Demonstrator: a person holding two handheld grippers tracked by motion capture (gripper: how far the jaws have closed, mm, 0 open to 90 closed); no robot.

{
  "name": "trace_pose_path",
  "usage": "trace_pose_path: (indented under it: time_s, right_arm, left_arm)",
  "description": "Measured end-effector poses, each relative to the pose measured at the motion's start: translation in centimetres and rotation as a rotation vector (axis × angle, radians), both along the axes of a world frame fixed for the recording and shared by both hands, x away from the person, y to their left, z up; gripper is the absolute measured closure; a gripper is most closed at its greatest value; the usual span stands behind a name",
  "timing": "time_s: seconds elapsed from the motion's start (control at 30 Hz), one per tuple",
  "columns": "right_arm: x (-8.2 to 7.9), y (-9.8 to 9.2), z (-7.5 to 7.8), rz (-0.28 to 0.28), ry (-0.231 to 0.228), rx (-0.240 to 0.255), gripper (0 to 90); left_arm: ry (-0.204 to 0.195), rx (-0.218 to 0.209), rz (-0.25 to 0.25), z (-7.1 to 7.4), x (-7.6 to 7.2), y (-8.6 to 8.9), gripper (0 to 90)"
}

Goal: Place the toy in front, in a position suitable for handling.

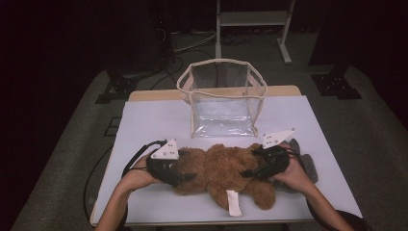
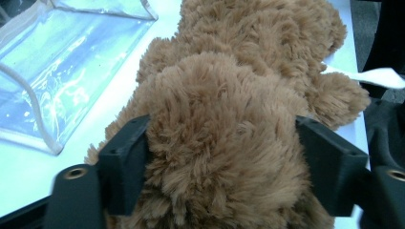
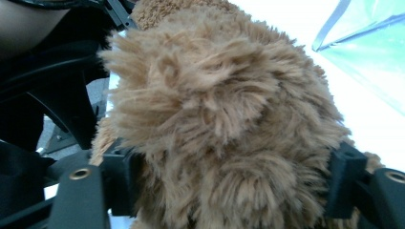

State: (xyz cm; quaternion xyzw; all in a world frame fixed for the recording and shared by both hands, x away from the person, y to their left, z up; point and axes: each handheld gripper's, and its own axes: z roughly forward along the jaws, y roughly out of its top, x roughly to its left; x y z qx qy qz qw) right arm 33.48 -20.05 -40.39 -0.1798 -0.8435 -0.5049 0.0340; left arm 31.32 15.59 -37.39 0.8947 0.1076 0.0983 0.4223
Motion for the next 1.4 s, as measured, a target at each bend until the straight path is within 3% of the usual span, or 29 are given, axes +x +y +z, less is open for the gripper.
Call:
trace_pose_path:
  time_s: [0.13,0.27,0.37,0.5,0.57,0.67,0.77,1.07,1.23,1.4]
  right_arm:
    - [-0.1,-0.8,0.6,-0.015,-0.01,0.012,22.7]
    - [-0.2,-0.7,1.7,-0.011,-0.045,-0.004,22.8]
    - [0.1,-0.5,3.0,-0.005,-0.068,0.016,22.9]
    - [0.8,0.7,4.5,0.015,-0.08,0.057,24.4]
    - [1.0,1.6,4.7,0.03,-0.075,0.036,28.4]
    - [1.1,2.9,4.3,0.046,-0.068,-0.009,31.7]
    - [1.0,3.5,3.3,0.055,-0.062,-0.044,31.6]
    - [0.4,3.0,1.5,0.017,-0.04,-0.005,26.2]
    - [0.9,3.1,1.1,-0.009,-0.002,-0.025,16.2]
    - [1.0,2.9,1.2,-0.009,0.026,-0.001,17.6]
  left_arm:
    - [-0.017,-0.001,-0.007,0.2,0.2,-0.2,16.1]
    - [-0.016,-0.04,-0.008,0.1,0.4,-0.4,11.4]
    - [-0.017,-0.053,-0.012,0.2,0.5,-0.6,10.1]
    - [-0.022,-0.031,-0.015,0.5,0.8,-0.7,9.4]
    - [-0.024,-0.042,-0.011,0.8,0.9,-0.7,9.4]
    - [-0.038,-0.024,-0.013,1.1,0.9,-0.7,8.0]
    - [-0.037,-0.045,-0.016,1.1,0.7,-0.4,8.0]
    - [-0.039,-0.089,0.022,1.0,0.8,0.6,7.8]
    - [-0.043,-0.1,0.032,1.0,0.9,1.2,5.1]
    - [-0.041,-0.115,0.037,1.2,1.0,2.0,3.2]
